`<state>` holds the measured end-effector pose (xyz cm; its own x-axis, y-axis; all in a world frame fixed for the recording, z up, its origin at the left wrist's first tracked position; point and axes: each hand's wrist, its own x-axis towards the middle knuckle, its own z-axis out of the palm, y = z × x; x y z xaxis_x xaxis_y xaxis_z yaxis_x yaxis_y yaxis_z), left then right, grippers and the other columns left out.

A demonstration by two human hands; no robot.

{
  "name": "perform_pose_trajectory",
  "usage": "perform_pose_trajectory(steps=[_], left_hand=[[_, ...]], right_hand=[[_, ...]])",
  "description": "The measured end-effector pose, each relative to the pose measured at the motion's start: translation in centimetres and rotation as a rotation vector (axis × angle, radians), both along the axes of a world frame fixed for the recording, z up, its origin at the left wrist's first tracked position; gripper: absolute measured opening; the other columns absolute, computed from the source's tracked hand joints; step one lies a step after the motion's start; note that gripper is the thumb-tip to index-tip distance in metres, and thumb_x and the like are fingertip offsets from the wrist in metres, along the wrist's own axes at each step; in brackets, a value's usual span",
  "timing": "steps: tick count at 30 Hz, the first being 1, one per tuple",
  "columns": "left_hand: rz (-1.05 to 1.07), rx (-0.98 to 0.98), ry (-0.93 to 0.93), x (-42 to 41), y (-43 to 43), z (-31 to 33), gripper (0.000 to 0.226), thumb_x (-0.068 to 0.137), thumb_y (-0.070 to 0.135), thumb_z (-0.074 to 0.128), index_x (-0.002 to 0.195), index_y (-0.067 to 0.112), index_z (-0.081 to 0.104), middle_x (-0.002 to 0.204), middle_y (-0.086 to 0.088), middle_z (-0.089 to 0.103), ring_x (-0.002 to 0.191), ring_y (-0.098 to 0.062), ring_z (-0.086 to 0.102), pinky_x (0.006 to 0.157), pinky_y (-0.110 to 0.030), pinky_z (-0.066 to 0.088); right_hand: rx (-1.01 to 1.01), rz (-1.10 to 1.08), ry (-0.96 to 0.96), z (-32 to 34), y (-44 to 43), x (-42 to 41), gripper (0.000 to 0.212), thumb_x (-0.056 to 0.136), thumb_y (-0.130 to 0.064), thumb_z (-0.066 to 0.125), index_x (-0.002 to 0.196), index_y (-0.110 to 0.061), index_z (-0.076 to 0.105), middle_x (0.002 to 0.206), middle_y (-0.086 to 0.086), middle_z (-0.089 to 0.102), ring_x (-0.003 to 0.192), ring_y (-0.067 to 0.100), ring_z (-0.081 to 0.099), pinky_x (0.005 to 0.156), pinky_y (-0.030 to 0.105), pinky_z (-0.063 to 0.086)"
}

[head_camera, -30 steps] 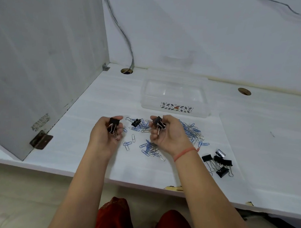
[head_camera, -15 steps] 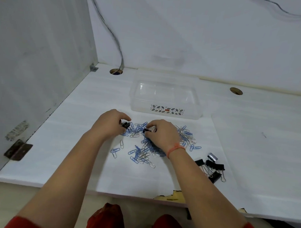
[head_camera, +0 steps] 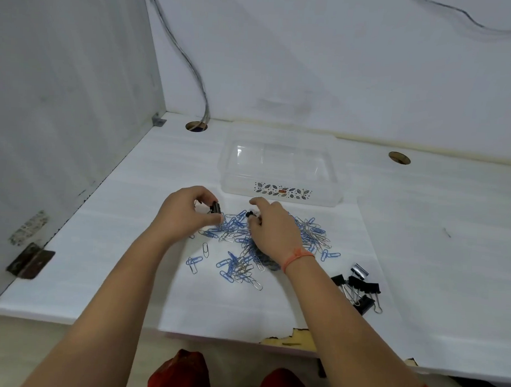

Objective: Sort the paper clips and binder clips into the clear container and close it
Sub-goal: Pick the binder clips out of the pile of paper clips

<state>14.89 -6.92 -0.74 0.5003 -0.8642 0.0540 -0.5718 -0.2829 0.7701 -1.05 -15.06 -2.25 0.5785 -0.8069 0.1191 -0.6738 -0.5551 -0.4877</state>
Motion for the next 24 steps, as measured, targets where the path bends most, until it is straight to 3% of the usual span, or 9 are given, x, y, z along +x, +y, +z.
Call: perform_pose_trajectory(steps=[2,5,7,10,13,17,21,24], left_hand=[[0.055,-0.124,0.21,-0.6,0.6,0.4,0.024,0.072,0.024,0.078,0.091,0.013,0.068,0.091,0.003,0.066,0.074,-0.007,0.058,0.06,-0.021,0.043],[0.157,-0.229,0.567,-1.6,1.4,0.9,0.018,0.08,0.028,0.071,0.088,0.012,0.069,0.085,-0.001,0.066,0.055,-0.006,0.051,0.051,-0.019,0.038],[0.242,-0.284,0.876,-1.9,1.9,1.0,0.021,0.084,0.032,0.065,0.082,0.011,0.067,0.076,-0.002,0.06,0.046,-0.007,0.04,0.042,-0.02,0.031],[0.332,-0.394,1.371,-2.0,3.6,1.4,0.027,0.088,0.032,0.052,0.082,0.007,0.061,0.067,-0.003,0.048,0.042,-0.008,0.042,0.036,-0.015,0.033],[0.473,-0.542,1.644,-1.6,5.9,1.8,0.027,0.089,0.025,0.046,0.083,0.001,0.058,0.073,-0.007,0.05,0.059,-0.014,0.05,0.047,-0.017,0.05],[0.633,-0.65,1.557,0.9,8.8,1.4,0.018,0.089,0.011,0.043,0.078,0.002,0.054,0.08,-0.011,0.052,0.066,-0.018,0.057,0.061,-0.024,0.058],[0.728,-0.581,1.251,3.3,10.2,0.1,0.022,0.091,0.022,0.045,0.075,0.011,0.055,0.073,-0.005,0.055,0.06,-0.011,0.053,0.052,-0.018,0.048],[0.766,-0.605,1.135,3.6,10.6,-0.8,0.036,0.095,0.035,0.039,0.076,0.012,0.058,0.074,-0.004,0.057,0.061,-0.013,0.052,0.062,-0.022,0.044]], right_hand=[[0.192,-0.059,-0.26,1.2,0.0,-0.1,0.029,0.095,-0.023,0.046,0.12,-0.017,0.059,0.092,0.005,0.056,0.07,0.014,0.052,0.067,0.025,0.041],[0.793,-0.226,-0.729,2.7,0.3,-0.6,0.021,0.095,-0.026,0.049,0.102,-0.013,0.065,0.07,-0.002,0.045,0.046,0.006,0.036,0.039,0.018,0.03],[1.114,-0.272,-0.957,3.2,0.7,-0.8,0.028,0.095,-0.035,0.05,0.089,-0.011,0.063,0.062,-0.002,0.037,0.035,0.004,0.027,0.031,0.014,0.019],[1.361,-0.266,-1.13,3.0,1.9,-0.3,0.036,0.093,-0.044,0.047,0.082,-0.012,0.059,0.064,-0.002,0.044,0.033,0.005,0.032,0.034,0.013,0.021],[1.509,-0.238,-1.202,3.4,4.0,1.3,0.038,0.093,-0.041,0.039,0.077,-0.012,0.057,0.068,0.003,0.051,0.045,0.012,0.041,0.045,0.016,0.032],[1.693,-0.196,-1.221,3.2,7.1,5.1,0.037,0.093,-0.033,0.037,0.078,-0.006,0.058,0.072,0.01,0.053,0.067,0.024,0.053,0.058,0.027,0.054],[1.682,-0.218,-1.114,2.6,9.8,9.8,0.038,0.097,-0.034,0.036,0.079,-0.007,0.056,0.073,0.01,0.052,0.067,0.022,0.053,0.065,0.031,0.051],[1.566,-0.224,-0.988,1.9,11.4,12.8,0.035,0.097,-0.037,0.037,0.08,-0.012,0.055,0.073,0.006,0.053,0.066,0.018,0.051,0.068,0.028,0.043]])
